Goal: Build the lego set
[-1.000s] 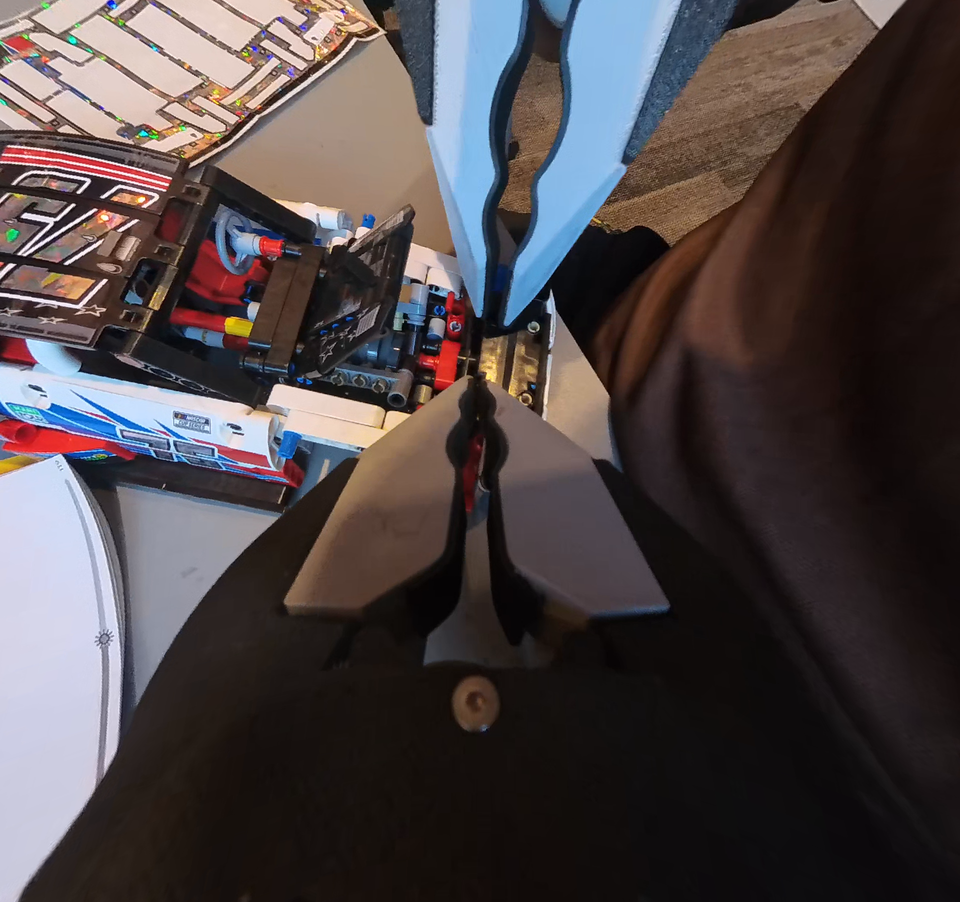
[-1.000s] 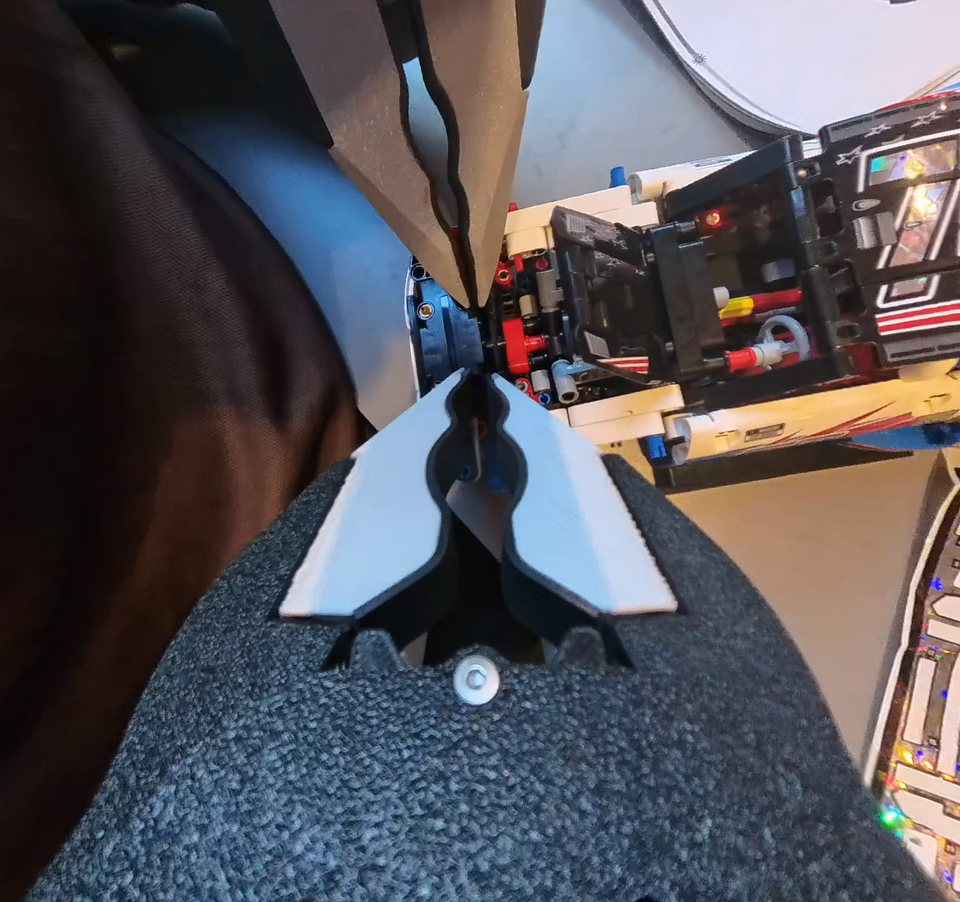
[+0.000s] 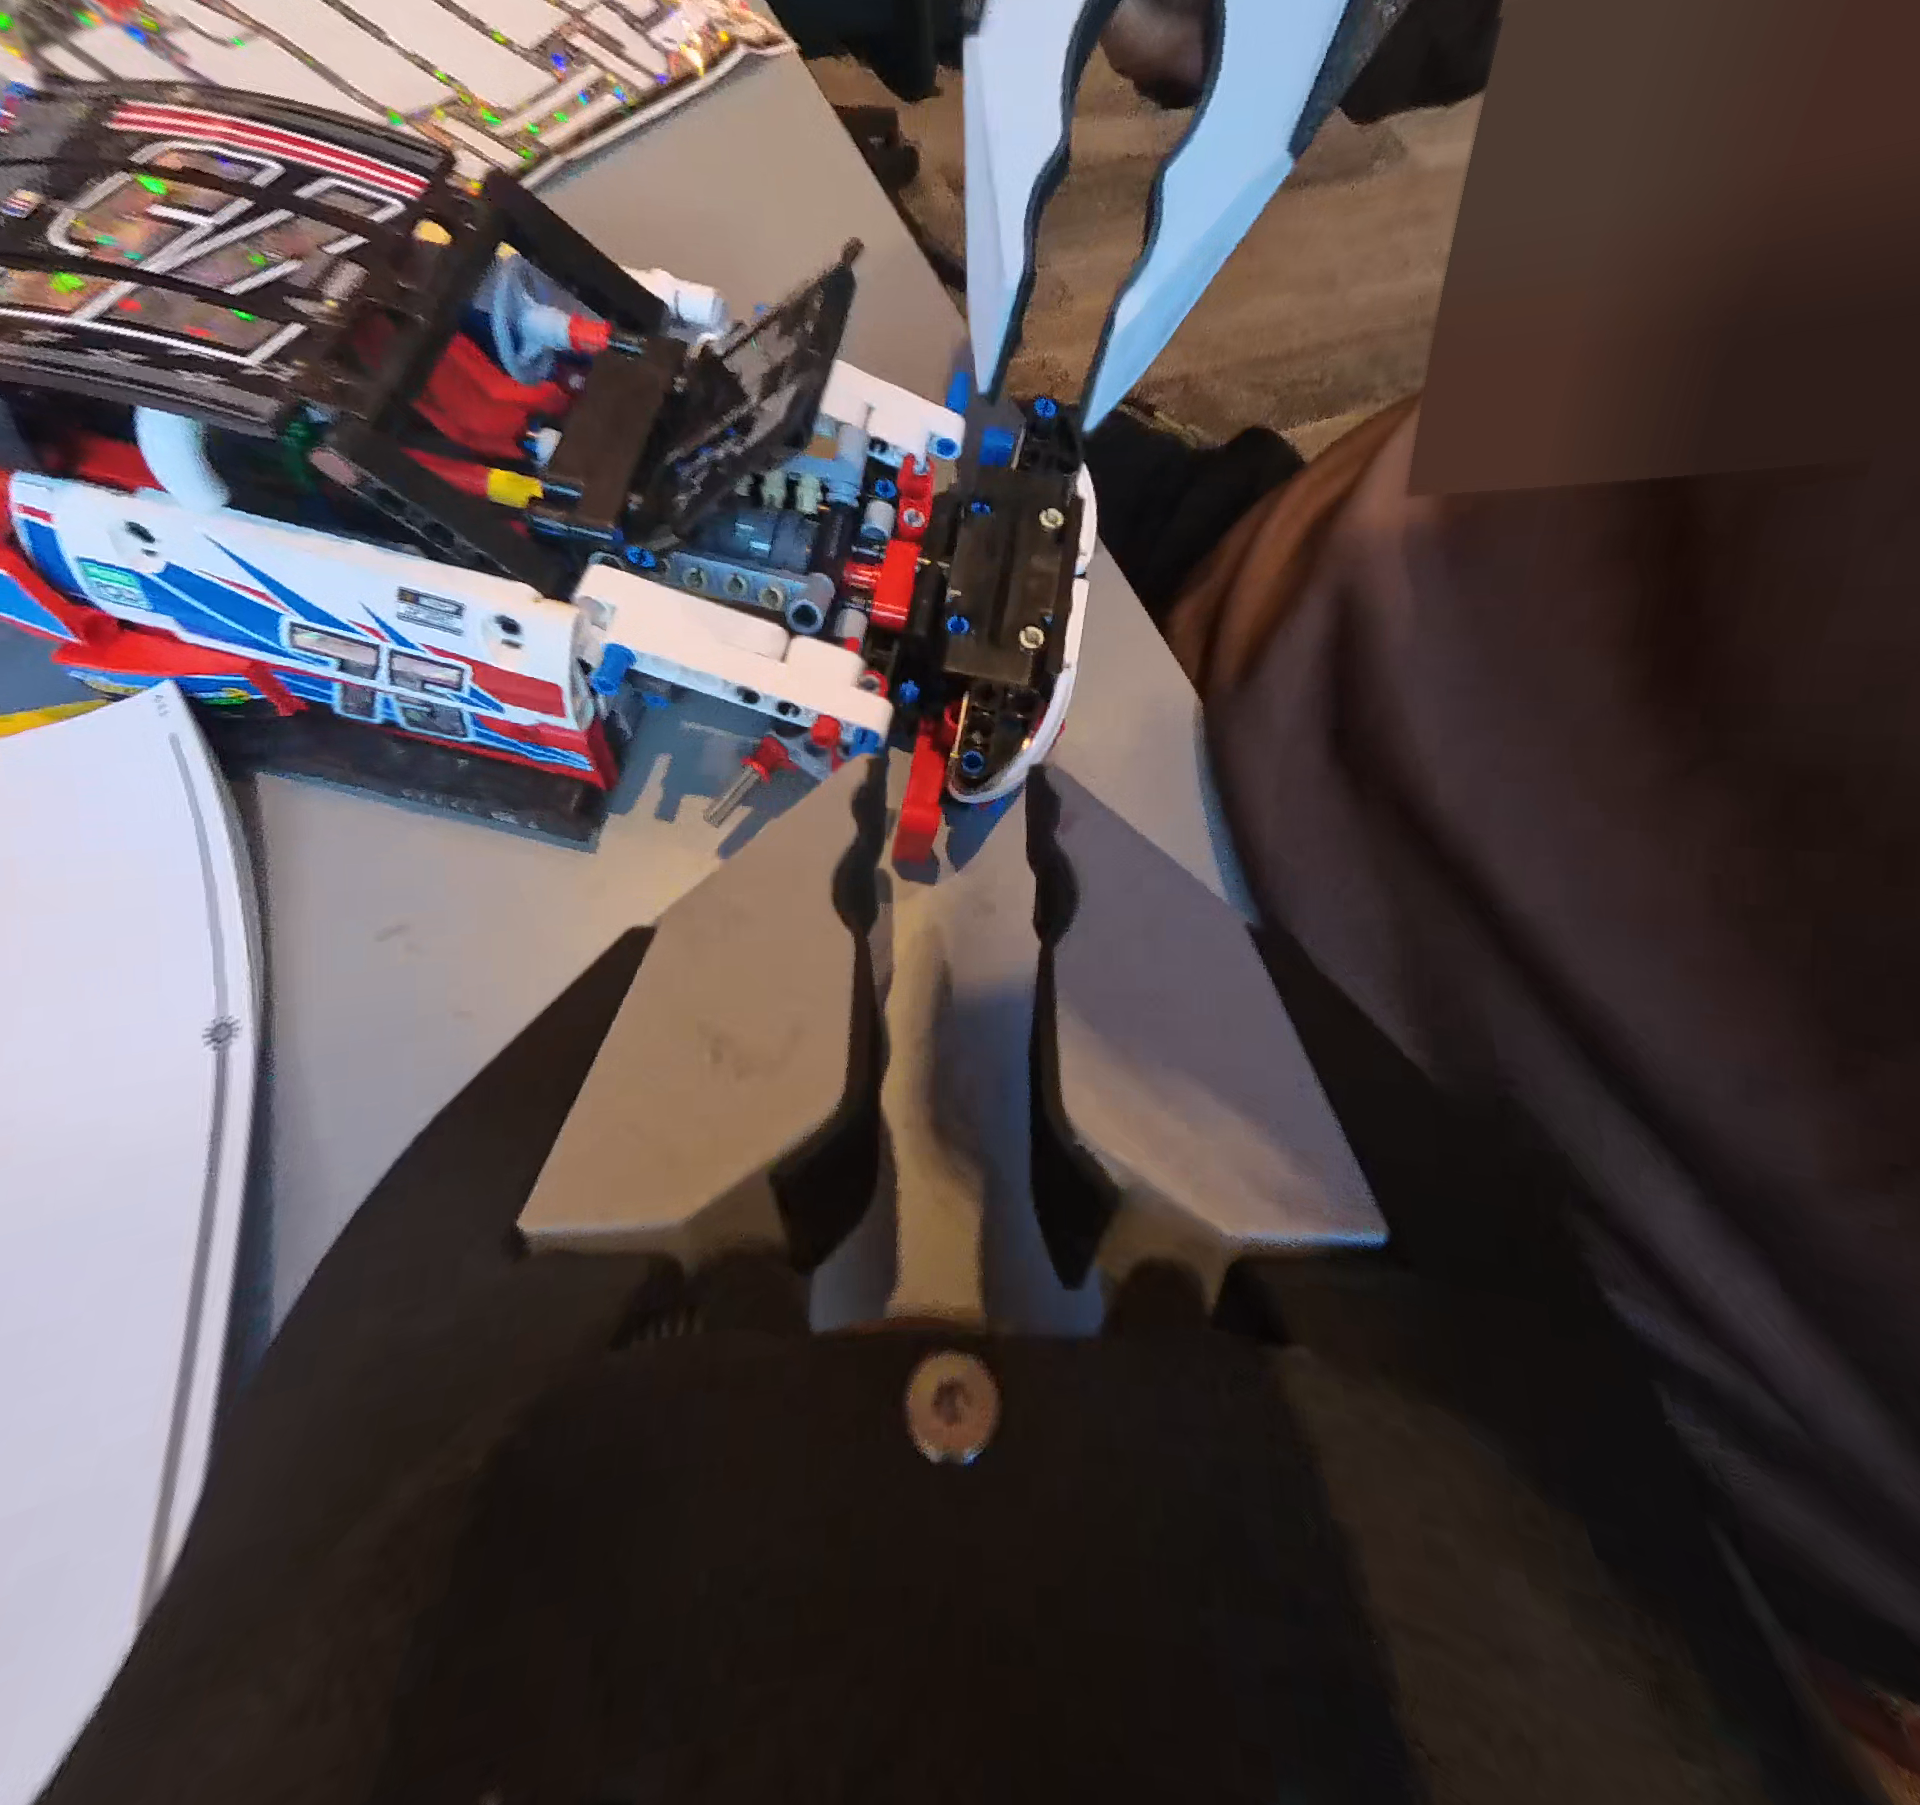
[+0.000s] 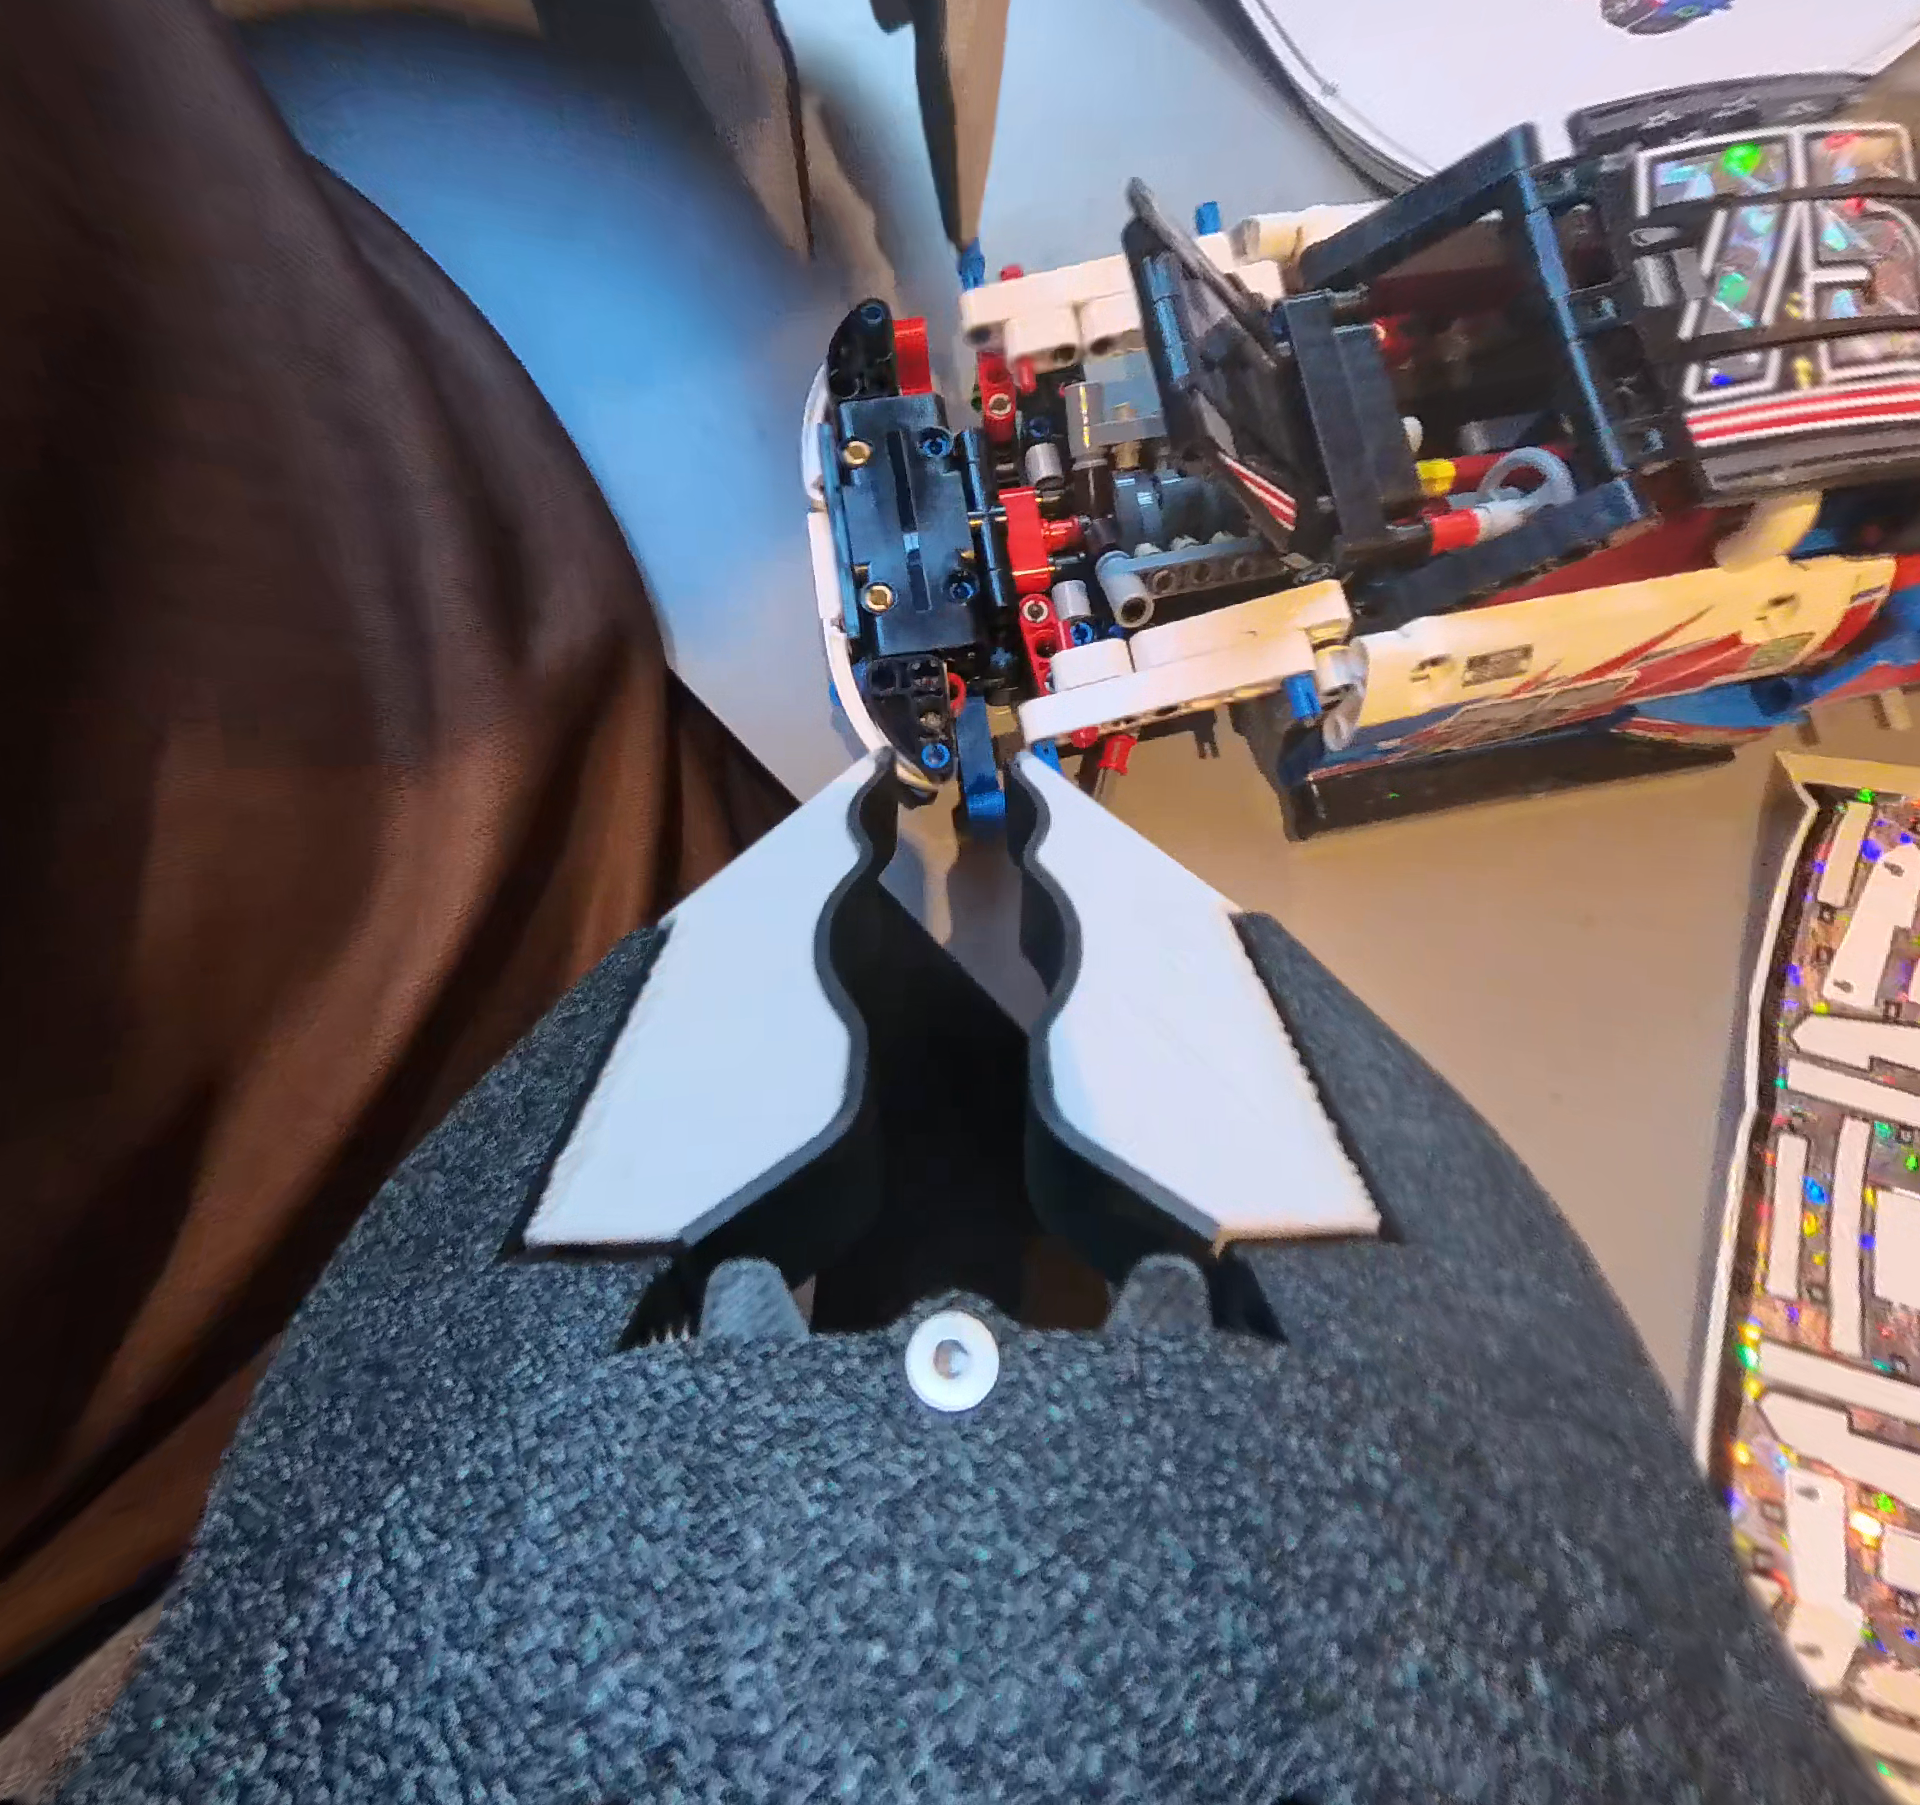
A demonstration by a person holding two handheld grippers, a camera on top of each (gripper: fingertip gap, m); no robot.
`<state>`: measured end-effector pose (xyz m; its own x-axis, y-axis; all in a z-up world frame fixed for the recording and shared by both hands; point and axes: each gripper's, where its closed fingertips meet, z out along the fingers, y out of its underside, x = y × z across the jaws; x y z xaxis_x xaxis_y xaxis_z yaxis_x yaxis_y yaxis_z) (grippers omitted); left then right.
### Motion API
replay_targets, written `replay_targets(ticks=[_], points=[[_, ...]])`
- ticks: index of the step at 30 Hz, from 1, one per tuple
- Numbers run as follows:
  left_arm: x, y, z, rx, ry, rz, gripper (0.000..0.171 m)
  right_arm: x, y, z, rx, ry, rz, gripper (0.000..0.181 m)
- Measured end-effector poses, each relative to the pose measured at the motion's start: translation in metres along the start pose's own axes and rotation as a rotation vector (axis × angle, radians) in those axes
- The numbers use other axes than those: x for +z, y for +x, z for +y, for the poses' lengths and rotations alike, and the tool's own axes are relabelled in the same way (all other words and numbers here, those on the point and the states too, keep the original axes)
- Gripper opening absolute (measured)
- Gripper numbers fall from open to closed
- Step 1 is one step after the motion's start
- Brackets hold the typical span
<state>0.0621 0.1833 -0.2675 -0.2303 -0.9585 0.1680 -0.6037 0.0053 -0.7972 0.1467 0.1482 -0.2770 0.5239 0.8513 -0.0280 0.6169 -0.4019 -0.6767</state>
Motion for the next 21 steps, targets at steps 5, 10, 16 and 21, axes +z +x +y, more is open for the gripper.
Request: replay_targets(ticks=[5, 10, 16, 21], points=[[0.007, 0.002, 0.004, 0.007, -0.014, 0.018, 0.02, 0.003, -0.005, -0.007, -0.06, 0.01, -0.013, 0.019], [0.01, 0.005, 0.002, 0.037, -0.019, 0.026, 0.018, 0.003, -0.006, -0.01, -0.089, 0.002, -0.046, 0.016], [0.017, 0.008, 0.0, 0.073, -0.044, 0.046, 0.012, 0.003, -0.007, -0.009, -0.138, -0.058, -0.084, 0.013], [0.018, 0.008, 0.001, 0.068, -0.068, 0.063, 0.012, 0.005, -0.007, -0.007, -0.128, -0.104, -0.141, 0.013]])
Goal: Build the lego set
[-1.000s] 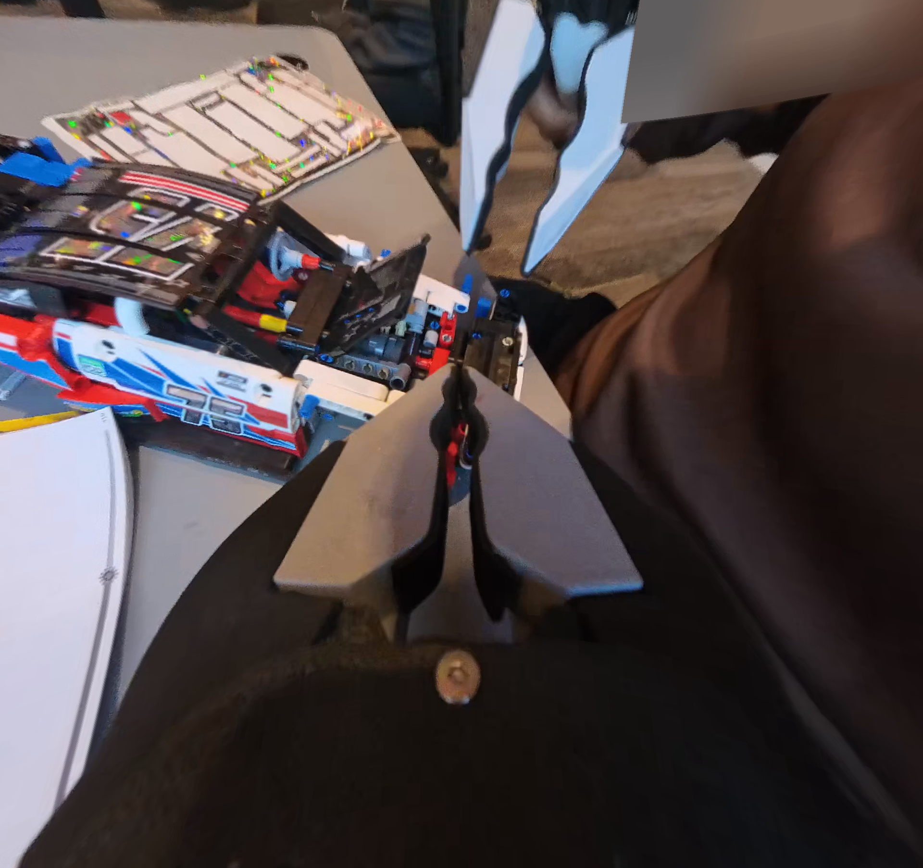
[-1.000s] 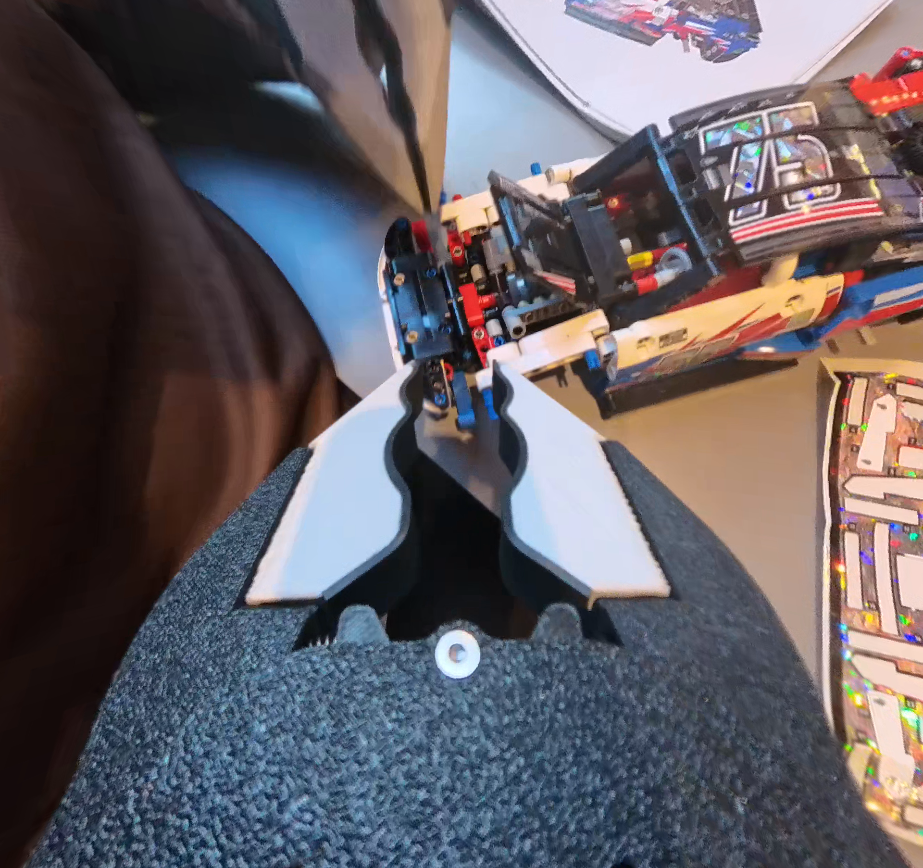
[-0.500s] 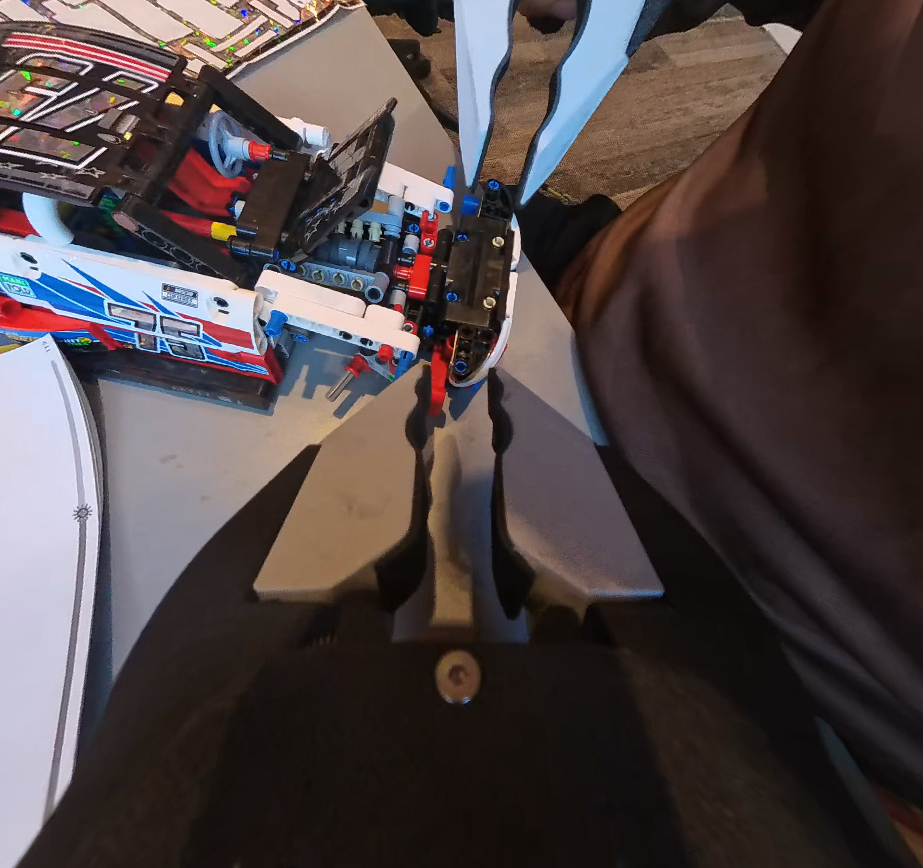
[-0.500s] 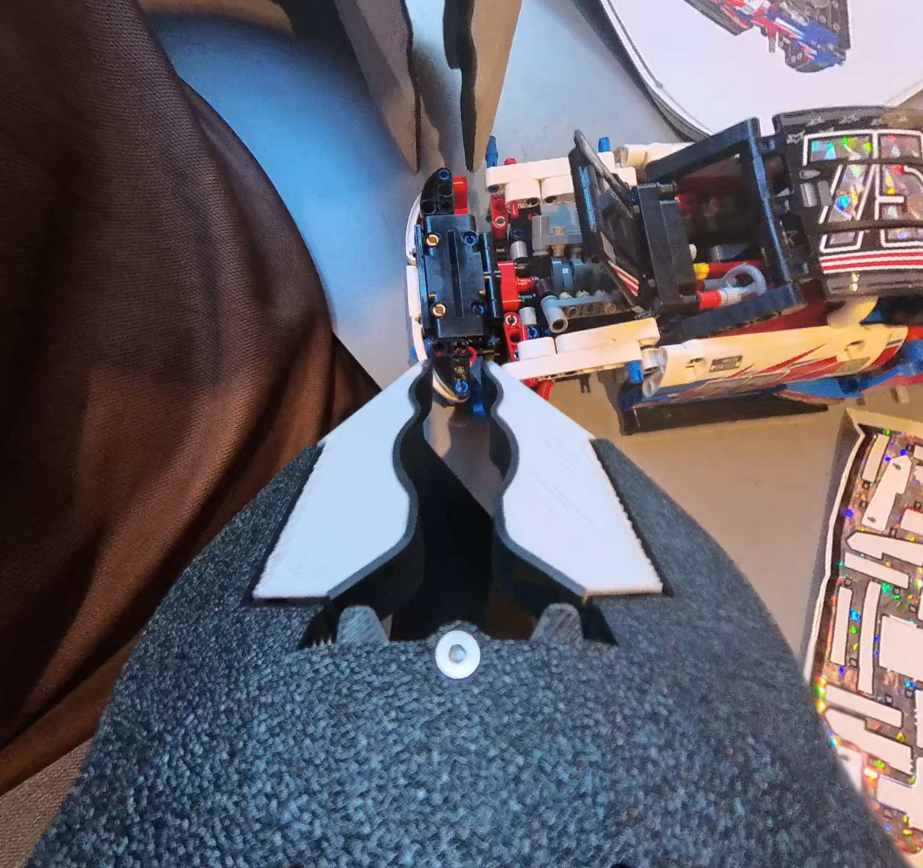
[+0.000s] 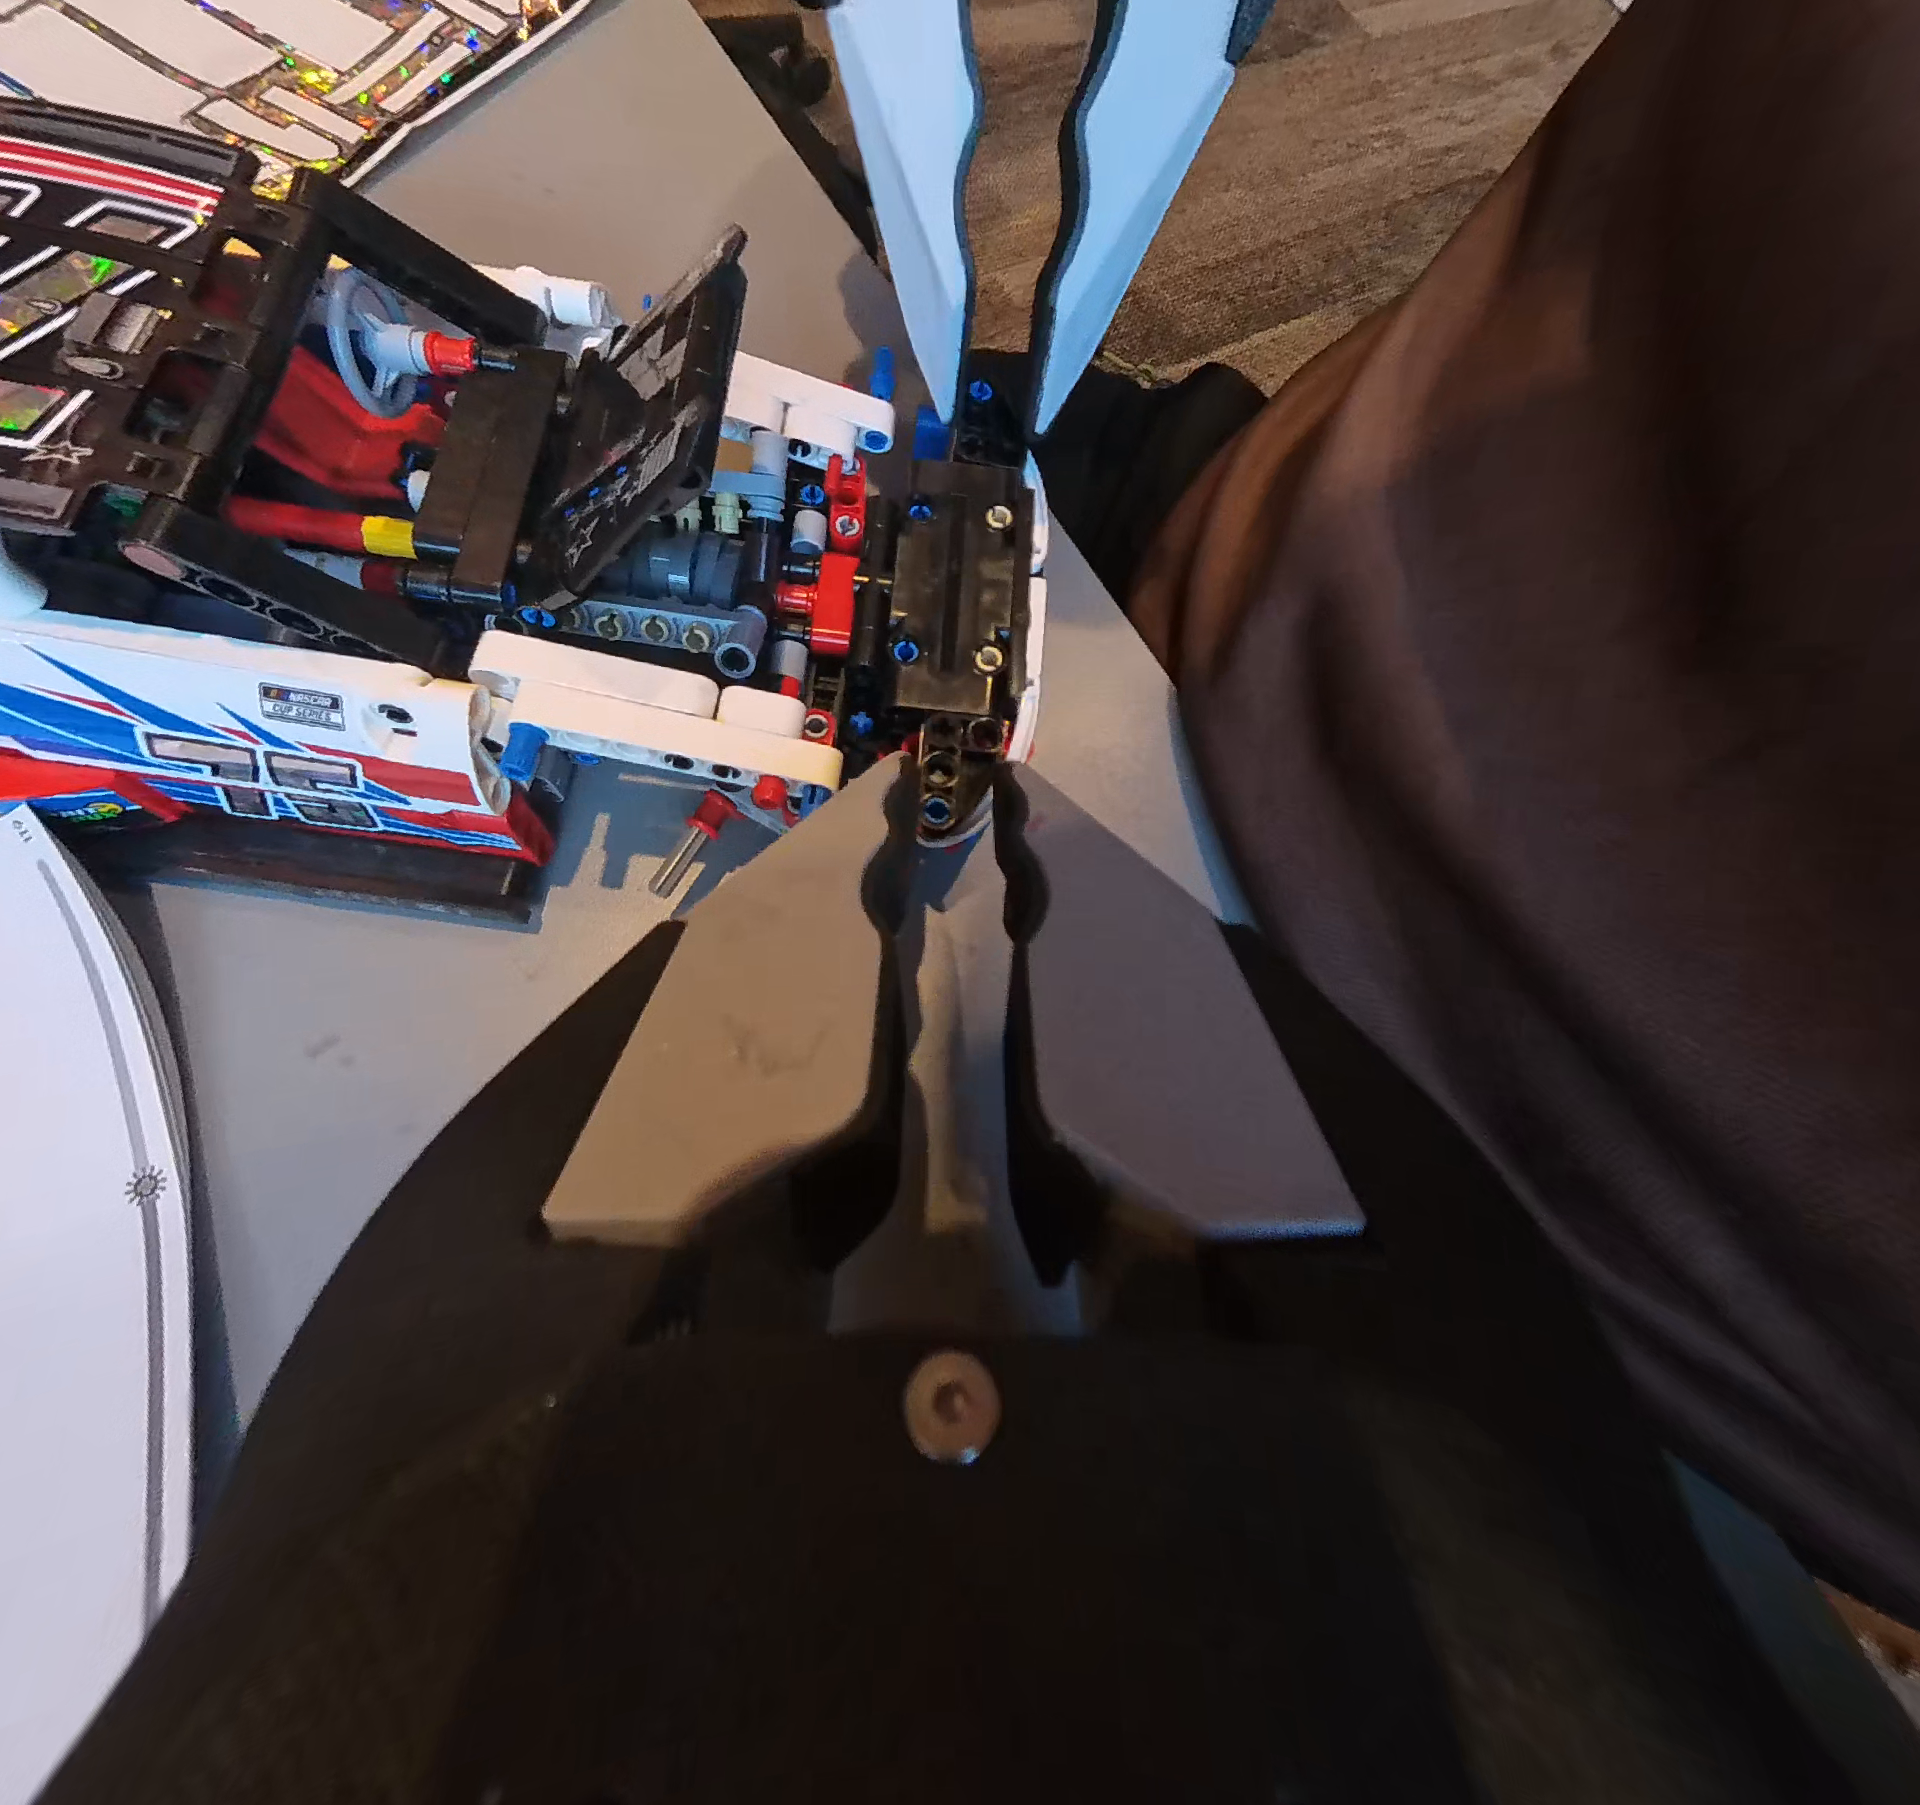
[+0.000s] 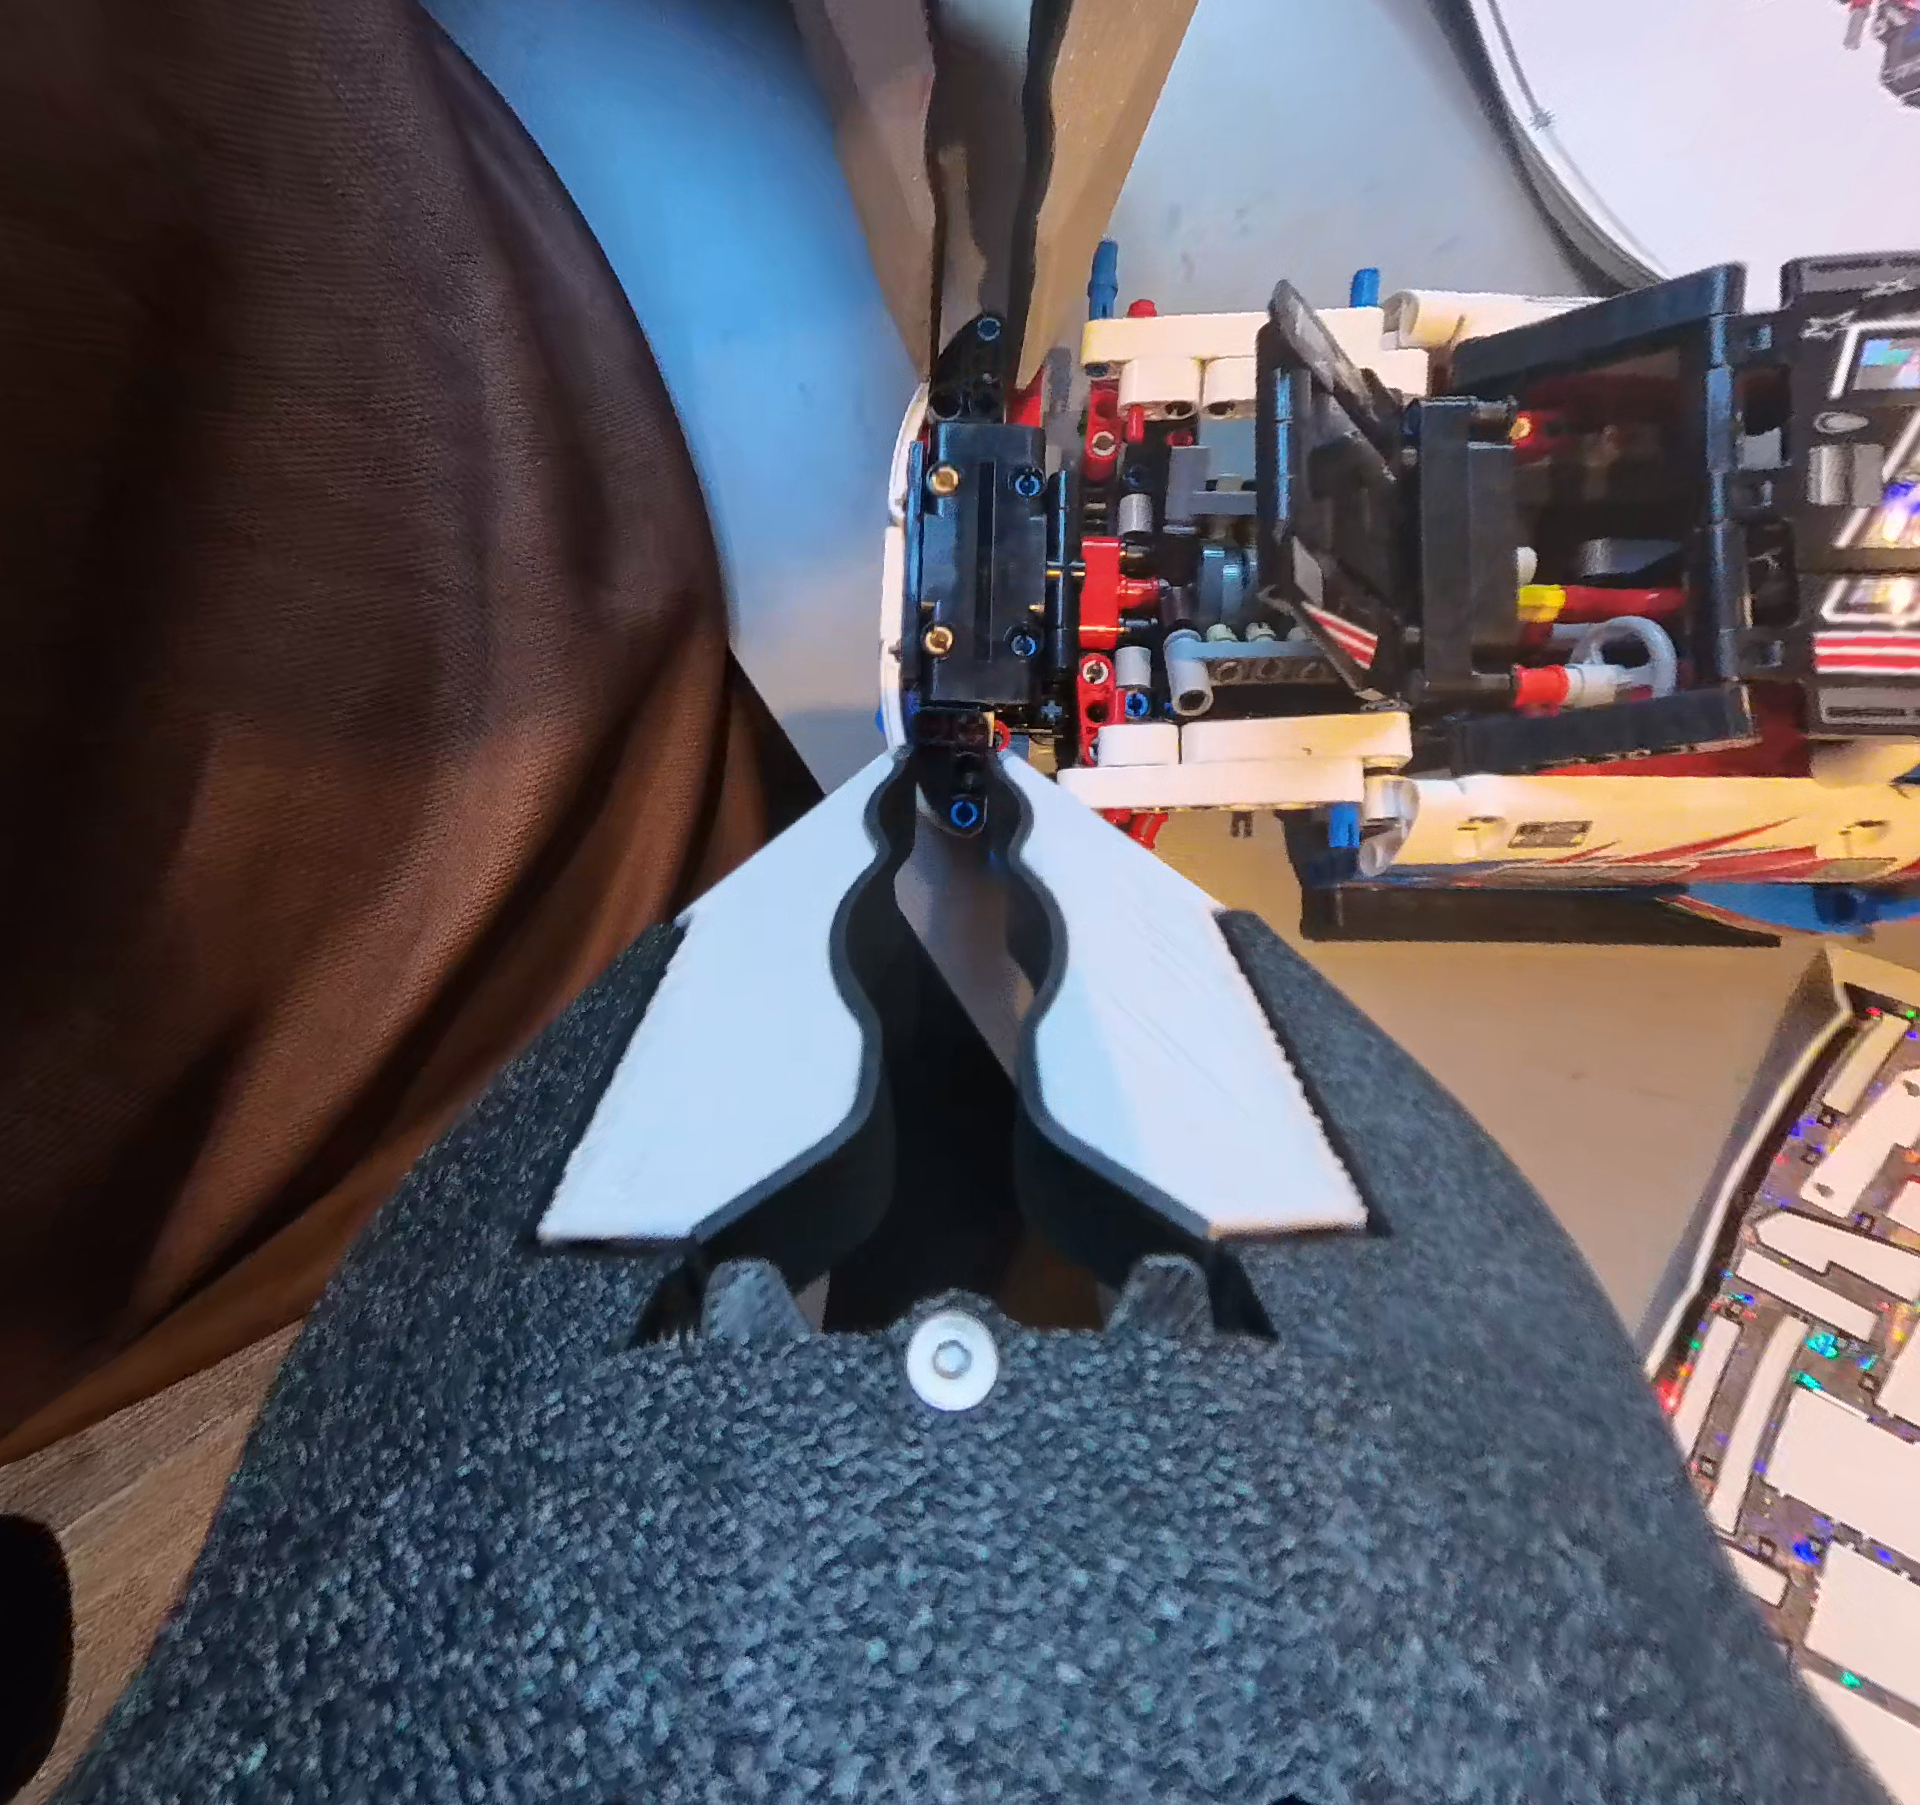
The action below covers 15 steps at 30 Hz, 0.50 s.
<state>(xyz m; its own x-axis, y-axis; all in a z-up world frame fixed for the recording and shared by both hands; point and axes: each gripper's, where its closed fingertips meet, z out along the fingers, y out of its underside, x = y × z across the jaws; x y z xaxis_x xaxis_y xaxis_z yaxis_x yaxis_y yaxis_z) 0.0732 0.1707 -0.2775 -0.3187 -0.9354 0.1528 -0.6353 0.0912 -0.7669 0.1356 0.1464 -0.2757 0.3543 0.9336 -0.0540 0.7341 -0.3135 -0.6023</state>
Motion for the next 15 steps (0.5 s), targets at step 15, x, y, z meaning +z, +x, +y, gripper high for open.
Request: replay_targets(ticks=[15], points=[[0.0004, 0.0004, 0.0009, 0.047, -0.117, -0.012, 0.011, 0.0005, 0.0, 0.0008, 0.039, -0.085, -0.01, 0.013]])
